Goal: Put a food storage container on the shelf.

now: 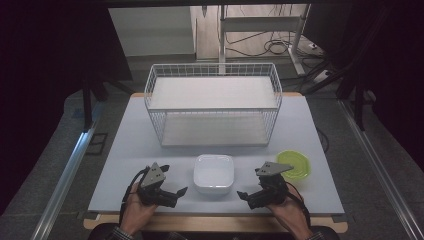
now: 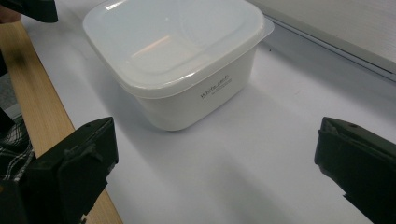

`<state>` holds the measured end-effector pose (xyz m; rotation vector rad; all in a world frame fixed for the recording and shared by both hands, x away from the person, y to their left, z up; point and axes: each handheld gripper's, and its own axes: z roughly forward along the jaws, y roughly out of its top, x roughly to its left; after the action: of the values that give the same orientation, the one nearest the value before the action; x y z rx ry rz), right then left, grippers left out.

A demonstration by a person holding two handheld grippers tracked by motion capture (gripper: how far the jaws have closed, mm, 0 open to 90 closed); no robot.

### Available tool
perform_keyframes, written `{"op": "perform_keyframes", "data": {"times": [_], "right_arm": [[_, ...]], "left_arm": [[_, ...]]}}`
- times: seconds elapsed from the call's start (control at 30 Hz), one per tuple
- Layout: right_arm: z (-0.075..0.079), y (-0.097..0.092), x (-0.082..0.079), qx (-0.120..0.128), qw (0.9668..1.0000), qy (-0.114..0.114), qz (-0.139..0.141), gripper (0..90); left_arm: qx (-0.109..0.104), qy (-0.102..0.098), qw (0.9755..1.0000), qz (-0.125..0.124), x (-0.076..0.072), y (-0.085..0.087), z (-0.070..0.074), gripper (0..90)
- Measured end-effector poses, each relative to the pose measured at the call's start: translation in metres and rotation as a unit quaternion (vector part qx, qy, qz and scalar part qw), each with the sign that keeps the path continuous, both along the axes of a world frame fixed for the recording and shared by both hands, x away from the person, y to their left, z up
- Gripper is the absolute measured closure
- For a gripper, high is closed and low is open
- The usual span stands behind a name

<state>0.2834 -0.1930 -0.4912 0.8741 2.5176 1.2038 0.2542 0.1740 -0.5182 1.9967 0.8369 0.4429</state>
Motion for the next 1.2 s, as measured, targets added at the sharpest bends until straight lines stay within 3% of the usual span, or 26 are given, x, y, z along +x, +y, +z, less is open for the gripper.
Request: {"op": "perform_keyframes", "data": {"times": [0.1,0.33,0.5,0.53,0.77,0.9,0.97,1.07,1.2], "right_arm": [[0.0,0.001,0.0,-0.002,1.0,-0.003,-0.004,0.0],[0.002,0.008,0.002,0.007,0.9997,0.007,-0.024,0.0],[0.006,0.012,0.005,0.0,0.9997,0.008,-0.024,1.7],[0.007,0.013,0.005,-0.002,0.9997,0.006,-0.024,3.1],[0.012,0.021,0.011,0.003,0.9997,0.0,-0.024,9.5],[0.013,0.026,0.018,0.013,0.9996,0.014,-0.022,16.8],[0.011,0.028,0.026,0.018,0.999,0.036,-0.02,22.7],[0.01,0.03,0.029,0.018,0.9986,0.045,-0.021,24.3],[0.008,0.037,0.039,0.016,0.9982,0.056,-0.017,25.2]], "left_arm": [[0.007,0.005,0.9999,-0.006,0.0,-0.001,0.0,2.0],[-0.004,0.032,0.9993,-0.019,0.005,-0.006,0.004,2.5],[0.0,0.033,0.9992,-0.023,0.008,-0.009,0.008,2.7],[-0.012,0.037,0.9988,-0.03,0.011,-0.009,0.009,2.8],[-0.031,0.047,0.998,-0.029,0.022,-0.012,0.018,8.9],[-0.029,0.054,0.9975,-0.034,0.03,-0.018,0.02,11.4],[-0.027,0.06,0.9968,-0.045,0.037,-0.02,0.02,11.4],[-0.028,0.064,0.9963,-0.049,0.043,-0.024,0.02,10.7],[-0.014,0.076,0.9954,-0.058,0.052,-0.032,0.018,11.1]]}}
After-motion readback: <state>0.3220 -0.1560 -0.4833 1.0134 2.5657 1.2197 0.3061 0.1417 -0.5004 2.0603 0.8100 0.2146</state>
